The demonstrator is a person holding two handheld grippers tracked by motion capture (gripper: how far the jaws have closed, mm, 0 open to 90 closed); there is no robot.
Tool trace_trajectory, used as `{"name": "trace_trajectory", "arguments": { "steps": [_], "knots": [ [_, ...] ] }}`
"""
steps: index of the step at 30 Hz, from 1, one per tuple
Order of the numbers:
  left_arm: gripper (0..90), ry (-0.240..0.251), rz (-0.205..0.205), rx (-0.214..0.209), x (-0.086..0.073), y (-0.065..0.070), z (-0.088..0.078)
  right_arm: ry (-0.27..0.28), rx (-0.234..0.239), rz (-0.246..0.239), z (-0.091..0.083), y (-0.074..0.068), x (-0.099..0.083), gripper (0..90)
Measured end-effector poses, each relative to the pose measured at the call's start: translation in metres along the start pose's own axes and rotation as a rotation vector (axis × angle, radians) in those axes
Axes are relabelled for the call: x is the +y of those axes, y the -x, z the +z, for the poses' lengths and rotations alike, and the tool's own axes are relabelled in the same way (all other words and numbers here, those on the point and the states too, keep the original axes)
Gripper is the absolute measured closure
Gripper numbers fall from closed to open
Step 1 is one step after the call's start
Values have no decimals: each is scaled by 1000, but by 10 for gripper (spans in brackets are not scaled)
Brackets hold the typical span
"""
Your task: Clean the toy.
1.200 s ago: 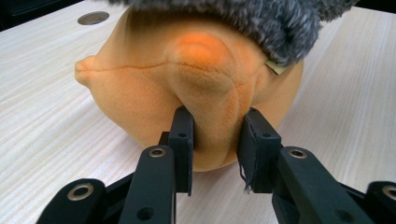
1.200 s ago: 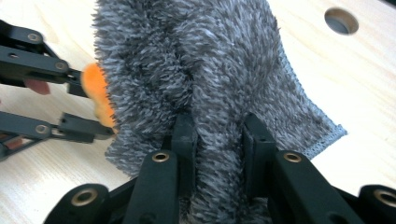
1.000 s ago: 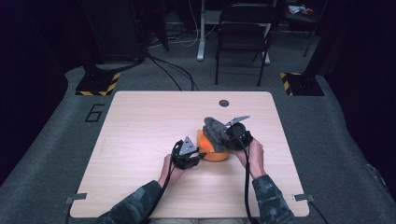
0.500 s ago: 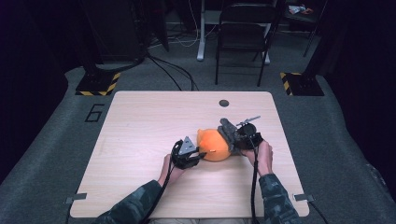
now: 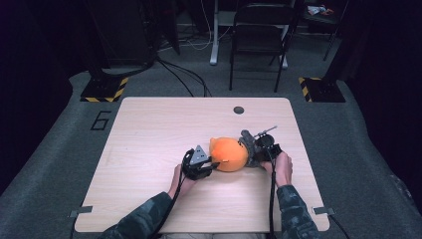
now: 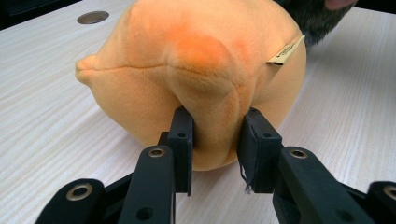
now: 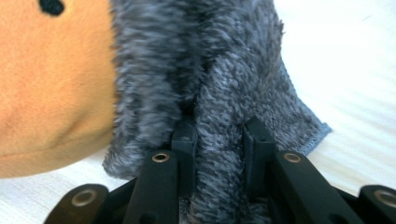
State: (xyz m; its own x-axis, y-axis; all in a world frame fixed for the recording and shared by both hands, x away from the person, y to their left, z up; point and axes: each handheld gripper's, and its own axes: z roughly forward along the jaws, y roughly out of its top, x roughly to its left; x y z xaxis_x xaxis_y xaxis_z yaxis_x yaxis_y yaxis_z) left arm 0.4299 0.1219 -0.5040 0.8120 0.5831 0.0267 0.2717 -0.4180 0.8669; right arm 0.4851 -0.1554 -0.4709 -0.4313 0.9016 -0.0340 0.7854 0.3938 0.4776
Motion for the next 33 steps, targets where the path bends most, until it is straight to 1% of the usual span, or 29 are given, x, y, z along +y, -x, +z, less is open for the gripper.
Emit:
{"name": "trace_trajectory", "arguments": {
  "steps": [1, 2, 4, 6, 7, 8, 9, 10, 11, 12, 13, 14, 15, 16, 17, 18, 19, 20, 21, 22, 23, 24, 25, 27, 28, 29, 31, 33],
  "knots": [
    [680, 1, -6, 0, 0, 0, 0, 7, -5, 5, -5, 1, 2, 706],
    [679, -8, -4, -3, 0, -1, -1, 31, 2, 17, -12, 2, 3, 707],
    [676, -10, -10, 5, 0, 0, -2, 87, 4, 18, -30, 3, 6, 706],
    [674, -7, -13, 4, 0, 0, -1, 142, 41, 23, -49, -2, 10, 706],
    [671, -7, -11, 6, 1, -1, -1, 174, 58, 10, -57, -5, 12, 706],
    [671, -6, -8, 4, 1, -1, -1, 191, 77, -3, -63, -10, 14, 706],
    [670, -3, -10, 4, 1, -1, -1, 199, 84, -23, -66, -15, 16, 706],
    [666, 0, -23, 0, 1, -1, 0, 196, 101, -43, -67, -21, 17, 706],
    [665, -1, -21, -1, 0, -1, 0, 179, 105, -69, -65, -27, 19, 706],
    [660, -5, -12, 4, 0, -1, -1, 163, 122, -83, -61, -31, 20, 707],
    [643, -8, -10, 7, 0, -1, -2, 150, 119, -91, -56, -35, 20, 707],
    [612, -12, -7, 14, 0, -1, -3, 141, 106, -95, -51, -37, 19, 708],
    [570, -15, -8, 21, 1, 0, -3, 142, 100, -90, -47, -38, 18, 708],
    [529, -15, -5, 33, 1, 1, -4, 140, 107, -84, -47, -36, 18, 708],
    [443, -22, -1, 40, 1, 3, -5, 150, 104, -72, -46, -33, 17, 708],
    [443, -25, 4, 56, 1, 5, -5, 150, 104, -72, -46, -33, 17, 708],
    [405, -26, 20, 76, 1, 8, -4, 146, 106, -62, -46, -33, 17, 708],
    [381, -30, 34, 80, 0, 10, -2, 153, 98, -63, -44, -32, 16, 708],
    [369, -36, 49, 88, 0, 12, 0, 148, 96, -62, -43, -32, 16, 708],
    [360, -37, 60, 104, -1, 14, 3, 152, 92, -55, -41, -32, 16, 708],
    [385, -38, 66, 116, -2, 16, 6, 150, 102, -47, -40, -31, 16, 708],
    [385, -32, 68, 126, -3, 17, 8, 150, 102, -47, -40, -31, 16, 708],
    [431, -23, 65, 129, -4, 17, 9, 151, 101, -48, -40, -31, 16, 707],
    [553, -27, 54, 134, -3, 17, 11, 161, 88, -54, -40, -33, 16, 707],
    [609, -24, 44, 131, -2, 17, 10, 158, 87, -58, -41, -33, 16, 707],
    [645, -29, 40, 130, 0, 16, 9, 170, 81, -59, -41, -34, 16, 707],
    [695, -23, 25, 120, 2, 13, 8, 175, 74, -56, -42, -33, 16, 707],
    [725, -19, 3, 106, 3, 12, 7, 187, 72, -46, -46, -32, 16, 707]
  ]
}}
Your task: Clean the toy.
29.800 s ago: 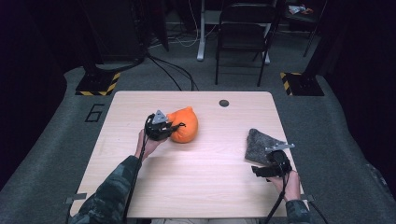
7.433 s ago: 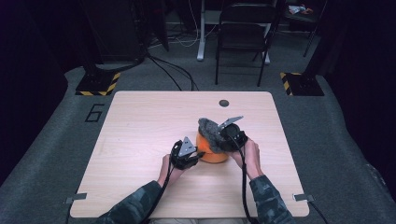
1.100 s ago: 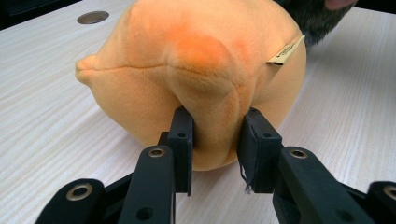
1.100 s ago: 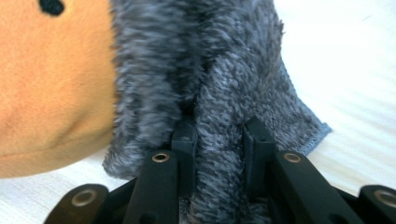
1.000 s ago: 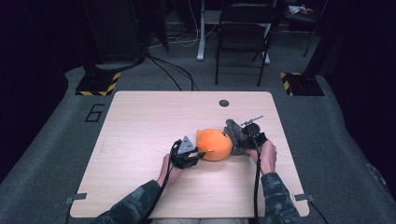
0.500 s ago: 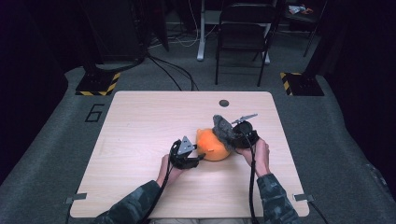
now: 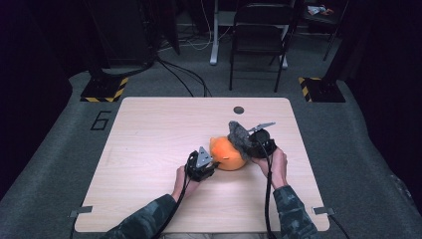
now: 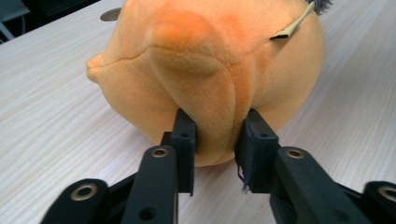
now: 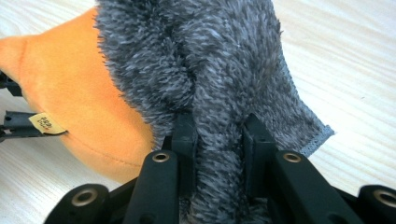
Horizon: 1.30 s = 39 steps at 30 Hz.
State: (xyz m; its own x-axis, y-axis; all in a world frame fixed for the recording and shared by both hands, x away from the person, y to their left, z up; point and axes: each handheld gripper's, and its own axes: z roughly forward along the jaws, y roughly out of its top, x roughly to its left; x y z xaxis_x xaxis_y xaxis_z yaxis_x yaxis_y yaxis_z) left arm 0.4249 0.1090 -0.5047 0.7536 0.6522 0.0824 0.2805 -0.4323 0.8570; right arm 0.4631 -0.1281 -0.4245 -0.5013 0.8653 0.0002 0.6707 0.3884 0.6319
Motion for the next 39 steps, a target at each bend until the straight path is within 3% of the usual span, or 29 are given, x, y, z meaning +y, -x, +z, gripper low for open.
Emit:
{"name": "trace_trajectory", "arguments": {
  "steps": [2, 5, 10, 13, 17, 19, 21, 27, 31, 39],
  "knots": [
    [747, -15, -5, -5, 2, -2, -2, 16, 7, 1, -6, 2, 2, 707],
    [754, -24, -59, -18, 6, -7, -8, 41, 22, -2, -17, -1, 7, 707],
    [755, 9, -152, -36, 14, -13, -20, 86, 86, -30, -39, -24, 17, 707],
    [754, 16, -157, -60, 16, -11, -22, 98, 135, -65, -44, -42, 22, 707],
    [753, 13, -99, -54, 16, -6, -20, 71, 147, -109, -32, -60, 23, 707],
    [750, -3, -72, -41, 15, -4, -18, 38, 91, -140, -19, -66, 19, 706],
    [749, -6, -78, -46, 11, -7, -15, 35, 72, -159, -10, -69, 16, 707],
    [746, -6, -81, -60, 8, -11, -14, 22, 59, -176, -5, -66, 16, 709],
    [739, -3, -74, -57, 8, -10, -14, 6, 19, -201, -5, -62, 15, 709],
    [728, 5, -70, -70, 6, -13, -14, -26, 25, -123, 0, -38, 11, 708]
  ]
}}
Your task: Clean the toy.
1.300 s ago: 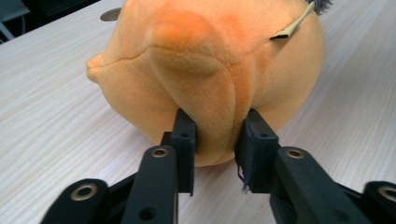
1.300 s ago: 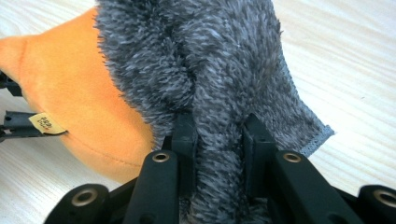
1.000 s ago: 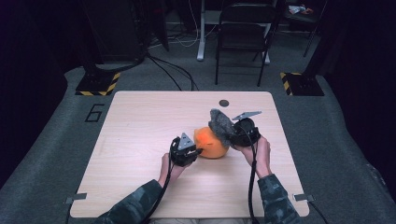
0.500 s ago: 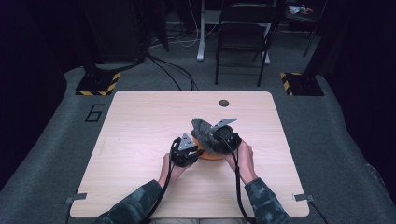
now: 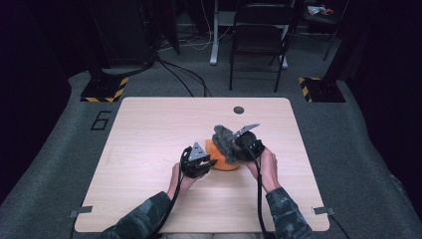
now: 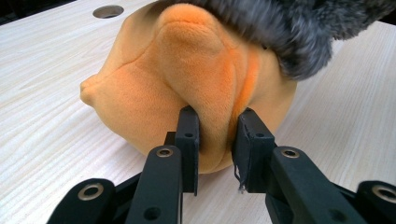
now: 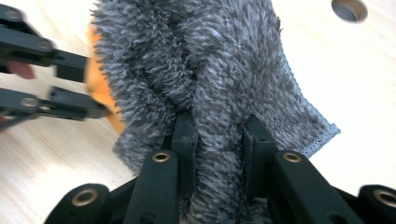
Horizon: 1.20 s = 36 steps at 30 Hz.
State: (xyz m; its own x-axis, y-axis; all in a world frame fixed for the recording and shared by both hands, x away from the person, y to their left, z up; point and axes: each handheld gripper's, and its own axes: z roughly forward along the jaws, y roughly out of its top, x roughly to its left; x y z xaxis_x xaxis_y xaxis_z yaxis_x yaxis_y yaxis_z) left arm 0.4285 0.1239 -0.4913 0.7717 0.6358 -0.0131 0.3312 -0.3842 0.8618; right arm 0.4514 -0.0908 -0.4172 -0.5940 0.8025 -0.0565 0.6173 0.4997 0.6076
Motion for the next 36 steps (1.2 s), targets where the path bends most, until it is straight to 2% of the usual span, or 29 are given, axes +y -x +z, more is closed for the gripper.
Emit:
{"name": "trace_trajectory", "arguments": {
  "steps": [3, 5, 7, 8, 14, 22, 25, 27, 30, 33, 36],
  "knots": [
    [725, -8, 4, -4, 1, 2, -1, -9, 4, 26, 2, 8, -5, 707],
    [722, 0, 9, 0, 1, 2, 0, -18, -4, 26, 2, 11, -7, 707],
    [722, 3, 8, -1, 1, 2, 0, -14, 5, 42, 3, 14, -8, 706],
    [723, 5, 8, -2, 0, 2, 0, -30, 11, 43, 3, 15, -8, 706],
    [722, -6, 14, -10, 0, 2, -1, -40, -2, 77, 6, 24, -14, 706],
    [722, -1, 11, -11, -1, 0, -1, -80, -17, 131, 17, 40, -24, 706],
    [722, -2, 12, -10, -1, 1, -1, -121, -50, 134, 23, 41, -28, 706],
    [722, -1, 12, -13, 0, 1, -1, -130, -66, 133, 27, 43, -30, 706],
    [722, 8, 13, -7, -1, 0, 0, -149, -73, 132, 32, 48, -34, 704],
    [722, 7, 2, -7, -2, -3, -1, -191, -89, 141, 42, 54, -40, 704],
    [722, -2, -5, -13, -2, -6, -2, -225, -83, 156, 49, 58, -45, 705]
  ]
}}
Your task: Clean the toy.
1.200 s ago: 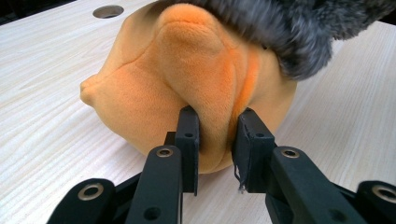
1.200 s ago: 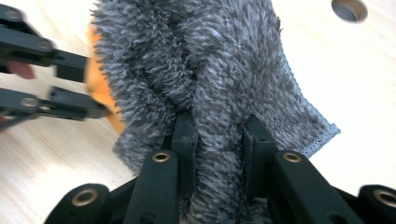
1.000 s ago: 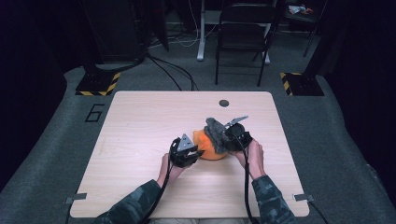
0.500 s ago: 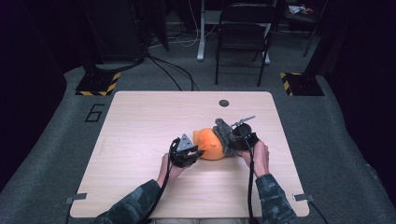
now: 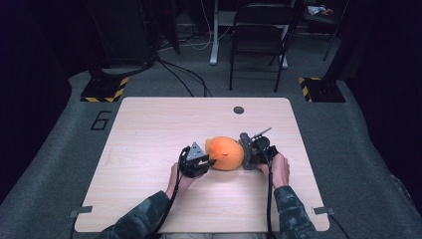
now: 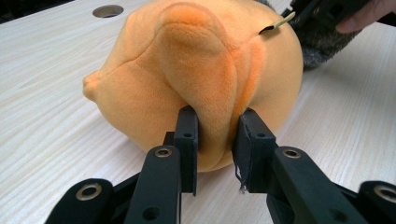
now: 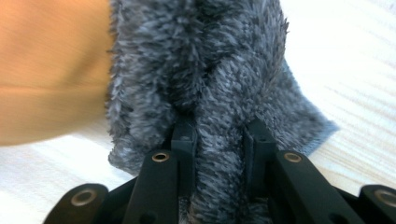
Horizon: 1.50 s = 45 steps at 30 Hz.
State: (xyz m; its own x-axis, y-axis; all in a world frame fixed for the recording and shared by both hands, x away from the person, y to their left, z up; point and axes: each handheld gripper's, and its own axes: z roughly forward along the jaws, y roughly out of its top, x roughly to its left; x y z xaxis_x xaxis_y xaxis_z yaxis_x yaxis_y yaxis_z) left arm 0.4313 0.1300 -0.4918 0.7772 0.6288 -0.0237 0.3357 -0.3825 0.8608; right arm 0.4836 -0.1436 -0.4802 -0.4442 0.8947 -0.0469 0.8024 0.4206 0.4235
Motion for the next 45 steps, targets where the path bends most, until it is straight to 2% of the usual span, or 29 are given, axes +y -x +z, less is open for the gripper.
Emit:
{"name": "trace_trajectory", "arguments": {
  "steps": [3, 6, 7, 8, 9, 13, 16, 18, 20, 22, 23, 25, 28, 29, 31, 34, 38, 41, 45],
  "knots": [
    [722, 1, -3, 1, 0, 0, 0, -17, -54, -17, -2, 1, 0, 707],
    [721, 8, -5, 6, 0, 0, 1, 17, -75, -8, -12, 1, 1, 709],
    [721, 7, -4, 3, 0, -1, 1, 27, -90, -22, -16, 1, 2, 709],
    [721, 7, -5, 3, -1, -1, 1, 32, -90, -29, -21, 0, 4, 709],
    [720, 7, -8, 5, -1, -1, 1, 58, -81, -20, -27, 0, 5, 709],
    [719, -1, -2, 4, 0, 0, 0, 156, -63, -43, -59, -8, 12, 709],
    [716, 1, -3, 6, 0, 0, 1, 230, -44, -75, -83, -20, 17, 709],
    [715, 7, -1, 8, -1, -1, 1, 256, -45, -95, -93, -28, 19, 710],
    [712, 7, -6, 8, -1, -2, 1, 279, -10, -114, -99, -38, 21, 709],
    [709, 4, -10, 1, -1, -3, 0, 271, 7, -142, -98, -45, 23, 709],
    [706, 12, -6, 10, -2, -2, 1, 263, 18, -149, -95, -48, 24, 709],
    [701, 7, 5, 11, -1, -2, 0, 232, 15, -166, -86, -52, 24, 709],
    [668, 15, 7, 12, -2, -2, 0, 185, 7, -163, -66, -52, 23, 710],
    [634, 14, 13, 17, -1, -1, 0, 174, 8, -150, -60, -51, 22, 710],
    [529, 10, 50, 57, -2, 2, 0, 178, 30, -130, -52, -46, 21, 711],
    [422, 8, 101, 106, -3, 8, 0, 188, 42, -114, -50, -43, 20, 711],
    [358, 17, 114, 131, -4, 13, 5, 187, 22, -123, -50, -47, 20, 711],
    [404, 32, 113, 132, -6, 14, 9, 186, 20, -124, -50, -47, 21, 710],
    [590, 44, 109, 119, -7, 12, 10, 193, 21, -124, -49, -46, 21, 710]
  ]
}}
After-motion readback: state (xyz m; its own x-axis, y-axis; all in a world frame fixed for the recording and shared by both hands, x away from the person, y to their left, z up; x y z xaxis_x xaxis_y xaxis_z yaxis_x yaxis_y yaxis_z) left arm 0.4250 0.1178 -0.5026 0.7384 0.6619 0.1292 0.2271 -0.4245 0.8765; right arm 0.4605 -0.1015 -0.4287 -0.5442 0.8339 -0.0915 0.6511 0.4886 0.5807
